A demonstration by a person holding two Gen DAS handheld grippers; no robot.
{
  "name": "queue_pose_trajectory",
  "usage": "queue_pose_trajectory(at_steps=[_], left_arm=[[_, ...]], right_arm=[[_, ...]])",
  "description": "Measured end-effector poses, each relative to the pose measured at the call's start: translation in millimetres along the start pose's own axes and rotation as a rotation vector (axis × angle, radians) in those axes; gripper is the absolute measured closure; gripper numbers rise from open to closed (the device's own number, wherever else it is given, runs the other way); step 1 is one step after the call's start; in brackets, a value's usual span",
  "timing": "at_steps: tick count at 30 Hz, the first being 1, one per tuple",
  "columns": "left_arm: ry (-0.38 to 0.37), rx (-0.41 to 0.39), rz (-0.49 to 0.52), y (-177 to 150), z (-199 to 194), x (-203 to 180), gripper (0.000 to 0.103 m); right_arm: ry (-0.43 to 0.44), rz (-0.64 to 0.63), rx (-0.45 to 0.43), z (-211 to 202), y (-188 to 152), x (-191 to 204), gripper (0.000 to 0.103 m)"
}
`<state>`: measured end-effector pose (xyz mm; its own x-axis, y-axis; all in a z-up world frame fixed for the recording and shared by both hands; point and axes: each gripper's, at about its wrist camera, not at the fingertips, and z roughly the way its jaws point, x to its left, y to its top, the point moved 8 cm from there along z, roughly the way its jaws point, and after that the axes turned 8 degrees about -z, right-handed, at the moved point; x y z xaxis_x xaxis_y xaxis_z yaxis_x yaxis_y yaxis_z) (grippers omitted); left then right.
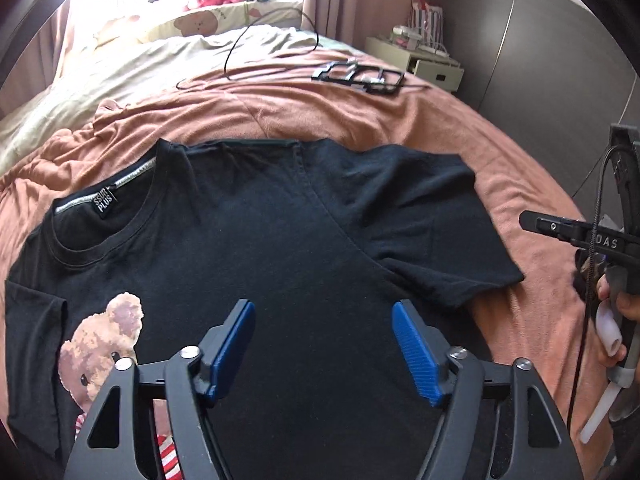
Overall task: Fold small clothes
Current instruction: 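Lower the right gripper onto the unfolded side edge and close it, then lift the gripped side edge of the shirt up with the right gripper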
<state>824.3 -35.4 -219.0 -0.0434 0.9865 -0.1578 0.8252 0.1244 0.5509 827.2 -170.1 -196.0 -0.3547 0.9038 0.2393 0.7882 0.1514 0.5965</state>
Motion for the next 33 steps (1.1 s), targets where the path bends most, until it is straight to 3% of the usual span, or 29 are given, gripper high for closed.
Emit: queue_pose_trajectory(at_steps=[4,7,10,13,18,22,33], left_arm=[[-0.028,0.024,-0.005,2.5,15.3,-3.1,0.045],[-0.046,0.024,0.0,5.4,21.5,-8.3,0.048],[-0.064,0.036,-0.005,4.7,28.7,-12.0,0.065],[-0.078,0.069,-0.02,2.4,38.0,-13.5,0.074],[-0.127,0.081,-0.061,0.5,44.0,-16.8,0.074],[-0.15,0.117,-0.087,-3.7,51.1,-17.3,0.074],[-0.235,0.124,-0.131,-4.3,59.4,-27.0,0.075]], right_arm=[[0.027,0.017,0.041,21.0,7.0,-2.3,0.05],[0.039,0.021,0.058,34.5,15.1,-1.4,0.051],[0.001,0.027,0.063,41.4,19.8,-7.6,0.064],[0.014,0.074,0.101,57.3,18.3,-12.7,0.065],[0.034,0.116,0.104,64.2,21.1,-17.2,0.065],[0.074,0.176,0.1,58.9,23.1,-23.0,0.098],[0.108,0.041,0.009,6.5,49.6,22.0,0.099]])
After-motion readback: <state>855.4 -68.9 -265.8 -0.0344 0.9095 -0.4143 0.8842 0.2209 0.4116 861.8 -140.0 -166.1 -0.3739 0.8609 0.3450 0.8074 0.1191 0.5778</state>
